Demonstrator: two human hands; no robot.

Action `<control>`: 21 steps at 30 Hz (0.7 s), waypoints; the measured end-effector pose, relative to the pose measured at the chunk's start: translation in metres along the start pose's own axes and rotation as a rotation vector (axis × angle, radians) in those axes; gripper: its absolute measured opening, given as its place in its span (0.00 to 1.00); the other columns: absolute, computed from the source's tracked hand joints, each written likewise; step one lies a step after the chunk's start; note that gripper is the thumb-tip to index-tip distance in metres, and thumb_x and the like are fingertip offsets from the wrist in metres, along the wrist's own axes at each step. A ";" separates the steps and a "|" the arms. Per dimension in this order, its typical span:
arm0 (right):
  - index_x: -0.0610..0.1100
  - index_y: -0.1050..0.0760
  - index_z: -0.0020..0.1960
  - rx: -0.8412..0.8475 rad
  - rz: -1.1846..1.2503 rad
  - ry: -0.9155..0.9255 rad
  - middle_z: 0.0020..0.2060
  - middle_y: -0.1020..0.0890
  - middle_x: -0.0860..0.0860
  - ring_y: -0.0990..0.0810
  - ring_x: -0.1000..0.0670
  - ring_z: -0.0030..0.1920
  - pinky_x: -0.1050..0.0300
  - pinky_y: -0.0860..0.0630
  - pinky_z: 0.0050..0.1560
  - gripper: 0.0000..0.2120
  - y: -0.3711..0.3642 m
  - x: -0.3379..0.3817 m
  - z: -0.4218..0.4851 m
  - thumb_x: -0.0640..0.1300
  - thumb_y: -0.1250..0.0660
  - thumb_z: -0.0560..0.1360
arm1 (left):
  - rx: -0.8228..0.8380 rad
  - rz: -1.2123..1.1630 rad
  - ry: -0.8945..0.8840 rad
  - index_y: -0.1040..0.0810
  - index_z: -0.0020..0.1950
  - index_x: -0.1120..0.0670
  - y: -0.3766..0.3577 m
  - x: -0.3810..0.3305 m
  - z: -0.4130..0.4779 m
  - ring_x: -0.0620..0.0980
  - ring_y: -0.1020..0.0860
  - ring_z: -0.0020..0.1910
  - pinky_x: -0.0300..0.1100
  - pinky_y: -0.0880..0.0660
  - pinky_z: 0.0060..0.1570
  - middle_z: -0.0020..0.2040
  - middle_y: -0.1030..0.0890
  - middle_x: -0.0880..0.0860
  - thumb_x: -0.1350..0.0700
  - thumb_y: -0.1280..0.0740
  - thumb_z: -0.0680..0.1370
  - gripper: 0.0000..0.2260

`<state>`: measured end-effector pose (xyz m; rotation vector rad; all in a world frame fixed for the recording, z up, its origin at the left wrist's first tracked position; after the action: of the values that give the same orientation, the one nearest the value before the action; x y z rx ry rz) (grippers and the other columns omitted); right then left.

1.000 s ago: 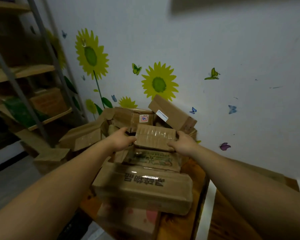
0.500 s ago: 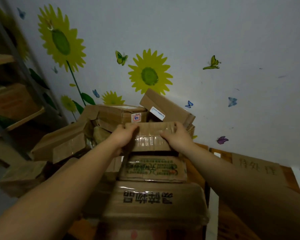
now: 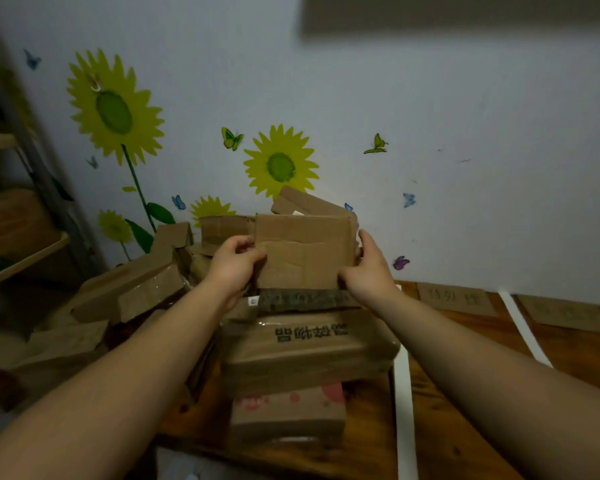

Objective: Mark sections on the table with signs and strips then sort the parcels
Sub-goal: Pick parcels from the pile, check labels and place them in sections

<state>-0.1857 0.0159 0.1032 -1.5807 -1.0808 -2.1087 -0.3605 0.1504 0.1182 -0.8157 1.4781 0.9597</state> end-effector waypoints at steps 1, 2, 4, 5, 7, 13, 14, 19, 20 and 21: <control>0.57 0.41 0.73 -0.021 -0.021 0.003 0.61 0.28 0.49 0.25 0.46 0.58 0.47 0.21 0.55 0.36 0.005 0.001 -0.011 0.39 0.30 0.71 | -0.002 0.006 0.004 0.25 0.61 0.58 0.000 -0.003 -0.009 0.51 0.24 0.48 0.44 0.26 0.47 0.51 0.22 0.54 0.53 0.36 0.79 0.13; 0.57 0.39 0.72 -0.042 -0.007 -0.007 0.60 0.28 0.49 0.24 0.46 0.57 0.46 0.21 0.56 0.32 0.009 0.001 -0.019 0.42 0.31 0.72 | 0.014 0.000 0.025 0.23 0.55 0.56 -0.001 -0.005 -0.018 0.53 0.22 0.49 0.48 0.26 0.50 0.50 0.21 0.53 0.46 0.39 0.79 0.15; 0.55 0.34 0.65 -0.077 0.073 -0.034 0.56 0.25 0.51 0.23 0.48 0.55 0.44 0.22 0.57 0.22 0.021 0.004 -0.034 0.52 0.32 0.74 | 0.088 -0.048 0.086 0.22 0.49 0.51 -0.008 -0.008 -0.032 0.55 0.20 0.48 0.51 0.24 0.52 0.47 0.18 0.53 0.39 0.45 0.80 0.19; 0.54 0.33 0.61 -0.089 0.099 -0.046 0.55 0.24 0.51 0.23 0.48 0.54 0.44 0.23 0.58 0.19 0.026 0.006 -0.038 0.57 0.34 0.74 | 0.108 -0.059 0.102 0.22 0.49 0.50 -0.011 -0.007 -0.037 0.54 0.20 0.47 0.50 0.23 0.51 0.47 0.18 0.54 0.40 0.46 0.80 0.18; 0.50 0.30 0.55 -0.128 0.070 -0.038 0.51 0.23 0.51 0.23 0.49 0.52 0.46 0.24 0.57 0.18 0.042 0.013 -0.048 0.63 0.39 0.76 | 0.139 -0.074 0.114 0.25 0.52 0.50 -0.018 -0.010 -0.051 0.51 0.22 0.44 0.46 0.24 0.46 0.45 0.20 0.53 0.46 0.44 0.81 0.12; 0.49 0.30 0.56 -0.169 0.075 0.021 0.50 0.23 0.53 0.23 0.51 0.51 0.49 0.21 0.54 0.12 0.094 0.014 -0.072 0.53 0.35 0.77 | 0.185 -0.146 0.034 0.28 0.52 0.49 -0.047 -0.034 -0.081 0.48 0.24 0.43 0.44 0.30 0.43 0.45 0.23 0.49 0.51 0.42 0.82 0.05; 0.50 0.32 0.60 -0.149 0.113 0.019 0.54 0.24 0.53 0.24 0.51 0.53 0.50 0.21 0.56 0.15 0.103 0.011 -0.075 0.51 0.33 0.76 | 0.196 -0.146 0.027 0.27 0.49 0.48 -0.056 -0.039 -0.086 0.48 0.24 0.44 0.45 0.30 0.45 0.46 0.22 0.49 0.47 0.44 0.82 0.09; 0.51 0.32 0.57 -0.175 0.178 0.022 0.57 0.23 0.51 0.23 0.50 0.56 0.50 0.22 0.57 0.16 0.173 -0.005 -0.097 0.48 0.30 0.74 | 0.255 -0.075 0.005 0.26 0.58 0.52 -0.118 -0.044 -0.116 0.50 0.23 0.45 0.46 0.30 0.41 0.48 0.19 0.54 0.56 0.41 0.78 0.11; 0.50 0.32 0.57 -0.179 0.173 0.032 0.55 0.23 0.51 0.22 0.52 0.54 0.54 0.22 0.55 0.16 0.190 -0.008 -0.102 0.44 0.29 0.73 | 0.250 -0.068 -0.001 0.28 0.60 0.53 -0.133 -0.043 -0.123 0.51 0.24 0.45 0.45 0.31 0.39 0.48 0.20 0.55 0.60 0.41 0.77 0.13; 0.48 0.32 0.57 -0.182 0.160 0.042 0.53 0.23 0.51 0.22 0.53 0.52 0.56 0.22 0.53 0.18 0.206 -0.011 -0.107 0.40 0.28 0.72 | 0.239 -0.072 -0.007 0.29 0.62 0.54 -0.148 -0.042 -0.131 0.52 0.25 0.45 0.42 0.31 0.36 0.49 0.21 0.56 0.63 0.40 0.76 0.15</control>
<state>-0.1276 -0.2015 0.1609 -1.6345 -0.7396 -2.1720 -0.2781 -0.0320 0.1460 -0.6855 1.5129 0.7157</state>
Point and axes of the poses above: each hand's wrist, its own z-axis towards the middle knuckle, its own y-axis out of the back of the hand, x = y × z, the point moved 4 cm from there along z, towards the middle knuckle
